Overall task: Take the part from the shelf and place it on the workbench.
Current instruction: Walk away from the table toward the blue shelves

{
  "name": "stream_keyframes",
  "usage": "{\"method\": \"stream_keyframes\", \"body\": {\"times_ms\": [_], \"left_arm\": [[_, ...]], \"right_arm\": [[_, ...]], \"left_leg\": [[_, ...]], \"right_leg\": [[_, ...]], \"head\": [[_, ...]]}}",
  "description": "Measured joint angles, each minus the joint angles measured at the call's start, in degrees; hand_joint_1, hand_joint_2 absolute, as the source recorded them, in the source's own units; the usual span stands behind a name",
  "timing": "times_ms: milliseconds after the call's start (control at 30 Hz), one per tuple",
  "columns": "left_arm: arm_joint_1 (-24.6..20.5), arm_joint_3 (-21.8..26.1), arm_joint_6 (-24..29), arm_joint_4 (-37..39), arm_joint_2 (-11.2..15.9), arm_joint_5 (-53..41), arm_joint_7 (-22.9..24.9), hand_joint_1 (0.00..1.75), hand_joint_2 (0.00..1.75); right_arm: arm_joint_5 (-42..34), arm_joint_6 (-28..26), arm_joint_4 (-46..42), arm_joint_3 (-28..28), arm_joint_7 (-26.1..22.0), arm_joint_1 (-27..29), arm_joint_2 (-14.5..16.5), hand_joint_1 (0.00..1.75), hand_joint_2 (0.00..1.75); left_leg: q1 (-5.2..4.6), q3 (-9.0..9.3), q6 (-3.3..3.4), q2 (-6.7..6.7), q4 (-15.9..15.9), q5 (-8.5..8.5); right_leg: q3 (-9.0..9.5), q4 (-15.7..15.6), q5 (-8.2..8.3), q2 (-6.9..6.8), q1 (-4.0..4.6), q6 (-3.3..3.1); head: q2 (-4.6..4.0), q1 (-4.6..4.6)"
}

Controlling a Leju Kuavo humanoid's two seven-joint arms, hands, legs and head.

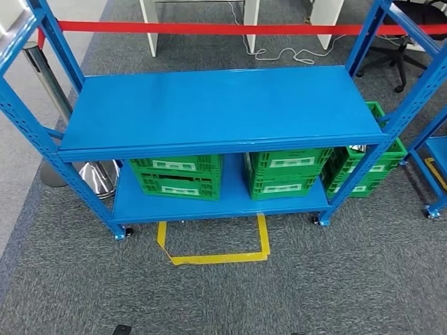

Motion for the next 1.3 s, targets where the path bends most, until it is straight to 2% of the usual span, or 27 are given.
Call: {"method": "stream_keyframes", "body": {"times_ms": [33, 67, 100, 133, 167, 233, 300, 333, 400, 433, 467, 500, 533, 567, 633, 667, 700, 733, 800, 833, 1000, 1033, 1133, 1167, 1233, 1300], "left_arm": [[0.04, 0.04, 0.01, 0.0, 0.01, 0.01, 0.0, 0.0, 0.0], [0.08, 0.07, 0.02, 0.01, -0.02, 0.01, 0.0, 0.0, 0.0], [0.04, 0.09, 0.02, 0.01, -0.03, 0.0, 0.0, 0.0, 0.0], [-0.03, 0.1, 0.02, 0.02, -0.05, -0.01, 0.0, 0.0, 0.0], [-0.09, 0.11, 0.01, 0.02, -0.09, -0.01, 0.0, 0.0, 0.0], [-0.18, 0.13, 0.01, 0.02, -0.09, -0.01, 0.0, 0.0, 0.0], [-0.24, 0.16, 0.03, 0.02, -0.05, -0.02, 0.0, 0.0, 0.0], [-0.31, 0.17, 0.05, 0.02, -0.03, -0.02, -0.01, 0.0, 0.0], [-0.39, 0.22, 0.16, 0.02, -0.02, -0.02, -0.15, 0.0, 0.0], [-0.35, 0.27, 0.26, 0.02, -0.01, -0.02, -0.31, 0.0, 0.0], [-0.28, 0.33, 0.37, 0.02, 0.01, -0.02, -0.47, 0.0, 0.0], [-0.21, 0.38, 0.49, 0.02, 0.02, -0.02, -0.61, 0.0, 0.0], [-0.17, 0.42, 0.6, 0.02, 0.04, -0.02, -0.68, 0.0, 0.0], [-0.13, 0.45, 0.68, 0.03, 0.05, -0.02, -0.73, 0.0, 0.0], [-0.15, 0.54, 0.74, 0.08, 0.05, 0.01, -0.81, 0.0, 0.0], [-0.14, 0.57, 0.72, 0.1, 0.04, 0.03, -0.85, 0.0, 0.0], [-0.12, 0.61, 0.67, 0.13, 0.02, 0.06, -0.87, 0.0, 0.0], [-0.11, 0.63, 0.58, 0.13, 0.03, 0.08, -0.91, 0.0, 0.0], [-0.11, 0.66, 0.29, 0.13, 0.07, 0.08, -1.02, 0.0, 0.0], [-0.18, 0.68, 0.13, 0.13, 0.1, 0.08, -1.05, 0.0, 0.0], [-0.41, 0.79, -0.09, 0.13, 0.05, 0.05, -1.07, 0.0, 0.0], [-0.41, 0.81, -0.09, 0.13, 0.07, 0.05, -1.07, 0.0, 0.44], [-0.43, 0.84, -0.09, 0.13, 0.08, 0.04, -0.98, 0.0, 1.75], [-0.44, 0.85, -0.12, 0.13, 0.09, 0.03, -0.68, 0.0, 1.75], [-0.44, 0.83, -0.28, 0.13, 0.14, 0.2, 0.43, 0.0, 1.75], [-0.3, 0.22, -0.68, 0.13, 0.33, 1.26, 1.48, 0.0, 1.75]], "right_arm": [[-0.01, 0.03, 0.0, -0.03, 0.03, 0.07, -0.01, 0.0, 0.0], [-0.01, 0.05, 0.01, -0.06, 0.06, 0.12, -0.04, 0.0, 0.0], [0.0, 0.07, 0.03, -0.08, 0.09, 0.11, -0.08, 0.0, 0.0], [0.0, 0.08, 0.04, -0.09, 0.14, 0.04, -0.11, 0.0, 0.0], [0.0, 0.1, 0.05, -0.1, 0.2, 0.04, -0.15, 0.0, 0.0], [0.01, 0.13, 0.05, -0.13, 0.28, 0.06, -0.16, 0.0, 0.0], [0.02, 0.13, 0.07, -0.16, 0.29, 0.11, -0.16, 0.0, 0.0], [0.01, 0.13, 0.07, -0.17, 0.29, 0.03, -0.15, 0.0, 0.0], [0.0, 0.13, 0.07, -0.18, 0.29, -0.12, -0.15, 0.0, 0.0], [-0.01, 0.13, 0.07, -0.18, 0.31, -0.15, -0.15, 0.0, 0.0], [-0.01, 0.13, 0.07, -0.18, 0.37, -0.11, -0.15, 0.0, 0.0], [-0.01, 0.15, 0.07, -0.2, 0.45, -0.05, -0.15, 0.0, 0.0], [0.0, 0.18, 0.07, -0.24, 0.55, -0.03, -0.15, 0.0, 0.0], [0.02, 0.22, 0.07, -0.28, 0.65, 0.0, -0.15, 0.0, 0.0], [0.08, 0.3, 0.09, -0.4, 0.83, -0.14, -0.15, 0.0, 0.0], [0.11, 0.36, 0.1, -0.47, 0.97, -0.22, -0.15, 0.0, 0.0], [0.11, 0.47, 0.11, -0.55, 1.17, -0.28, -0.16, 0.0, 0.0], [0.08, 0.62, 0.11, -0.67, 1.45, -0.29, -0.17, 0.0, 0.0], [-0.07, 0.94, 0.12, -0.94, 2.07, -0.24, -0.2, 0.0, 0.0], [-0.15, 1.03, 0.13, -1.04, 2.29, -0.26, -0.2, 0.0, 0.0], [-0.23, 1.09, 0.13, -1.34, 2.54, -0.34, -0.2, 0.0, 0.0], [-0.23, 1.09, 0.13, -1.42, 2.55, -0.35, -0.2, 0.0, 0.0], [-0.23, 1.11, 0.13, -1.53, 2.58, -0.35, -0.2, 0.0, 1.31], [-0.22, 1.12, 0.13, -1.55, 2.65, -0.35, -0.2, 0.0, 1.75], [-0.26, 0.98, 0.12, -1.55, 2.88, -0.33, -0.21, 0.0, 1.75], [-0.79, 0.7, 0.06, -1.3, 3.09, -0.24, -0.32, 0.0, 1.75]], "left_leg": [[-0.07, 0.83, -0.05, -0.05, -0.01, -0.59], [-0.13, 1.5, -0.15, -0.05, -0.01, -1.2], [-0.2, 2.02, -0.34, -0.1, 0.04, -1.81], [-0.24, 2.29, -0.64, -0.11, 0.04, -2.38], [-0.24, 2.56, -1.01, -0.11, 0.16, -2.73], [-0.16, 3.06, -1.69, -0.07, 0.49, -2.97], [-0.05, 2.29, -2.22, 0.0, 3.25, -3.1], [0.07, 0.78, -2.54, 0.02, 6.17, -3.87], [0.36, -3.41, -3.17, 0.04, 12.88, -6.9], [0.54, -5.26, -3.42, 0.04, 15.19, -8.35], [0.68, -6.39, -3.6, 0.04, 15.9, -8.77], [0.81, -6.77, -3.75, 0.05, 14.84, -7.79], [0.94, -6.46, -3.85, 0.06, 12.13, -5.39], [1.05, -5.88, -3.91, 0.07, 8.53, -2.15], [0.9, -5.12, -3.61, 0.2, 3.45, 1.32], [0.75, -5.09, -3.23, 0.24, 2.55, 1.91], [0.63, -5.09, -2.89, 0.27, 2.51, 1.65], [0.61, -5.01, -2.6, 0.23, 2.39, 2.12], [0.62, -4.92, -2.46, 0.13, 2.2, 2.3], [0.57, -4.92, -2.36, 0.1, 2.2, 2.23], [0.49, -4.85, -1.76, 0.1, 2.2, 1.83], [0.46, -4.83, -1.68, 0.1, 2.2, 1.78], [0.42, -4.79, -1.55, 0.12, 2.21, 1.7], [0.41, -4.74, -1.52, 0.12, 2.21, 1.68], [0.41, -4.57, -1.5, 0.12, 2.2, 1.64], [0.42, -4.38, -1.51, 0.12, 2.16, 1.62]], "right_leg": [[0.18, -2.78, 2.29, -0.01, 0.04, -0.25], [0.68, -6.23, 5.67, -0.04, 0.16, -0.67], [1.18, -9.1, 7.92, -0.12, 0.32, -1.02], [1.76, -11.01, 9.54, -0.17, 0.52, -1.34], [2.05, -12.04, 10.38, -0.19, 0.69, -1.62], [3.09, -12.47, 10.34, -0.11, 0.74, -2.03], [4.32, -13.03, 10.23, -0.11, 0.54, -2.69], [4.93, -13.26, 9.96, -0.12, 0.43, -2.98], [5.78, -13.35, 9.19, -0.09, 0.41, -3.26], [6.24, -13.35, 8.78, -0.04, 0.39, -3.26], [6.8, -13.35, 8.38, 0.03, 0.37, -3.21], [7.45, -13.34, 7.94, 0.11, 0.32, -3.11], [8.17, -13.34, 7.48, 0.17, 0.24, -2.95], [8.59, -13.38, 6.99, 0.21, 0.17, -2.67], [9.27, -13.28, 6.1, 0.37, 0.13, -1.91], [9.16, -13.31, 5.76, 0.4, 0.16, -1.5], [9.3, -13.27, 5.42, 0.43, 0.23, -1.46], [9.24, -13.35, 5.23, 0.4, 0.27, -1.67], [9.79, -13.59, 5.09, 0.34, 0.32, -2.33], [10.07, -13.8, 5.18, 0.34, 0.31, -2.43], [10.67, -14.66, 5.21, 0.33, 0.29, -2.26], [10.71, -14.77, 5.2, 0.32, 0.29, -2.17], [10.7, -14.99, 5.18, 0.29, 0.21, -1.35], [10.61, -15.05, 5.17, 0.28, 0.19, -1.03], [10.47, -15.11, 5.11, 0.26, 0.16, -0.59], [10.5, -15.11, 5.05, 0.23, 0.17, -0.49]], "head": [[-0.01, 0.02], [-0.01, 0.03], [-0.01, -0.04], [-0.02, -0.13], [-0.02, -0.26], [-0.01, -0.39], [-0.01, -0.48], [-0.01, -0.55], [-0.02, -0.62], [-0.02, -0.61], [-0.02, -0.6], [-0.02, -0.6], [-0.02, -0.6], [-0.02, -0.61], [-0.02, -0.63], [-0.02, -0.6], [-0.02, -0.61], [-0.02, -0.57], [-0.02, -0.58], [-0.02, -0.56], [-0.02, -0.56], [-0.02, -0.56], [-0.02, -0.58], [-0.02, -0.58], [-0.02, -0.6], [-0.02, -0.6]]}}
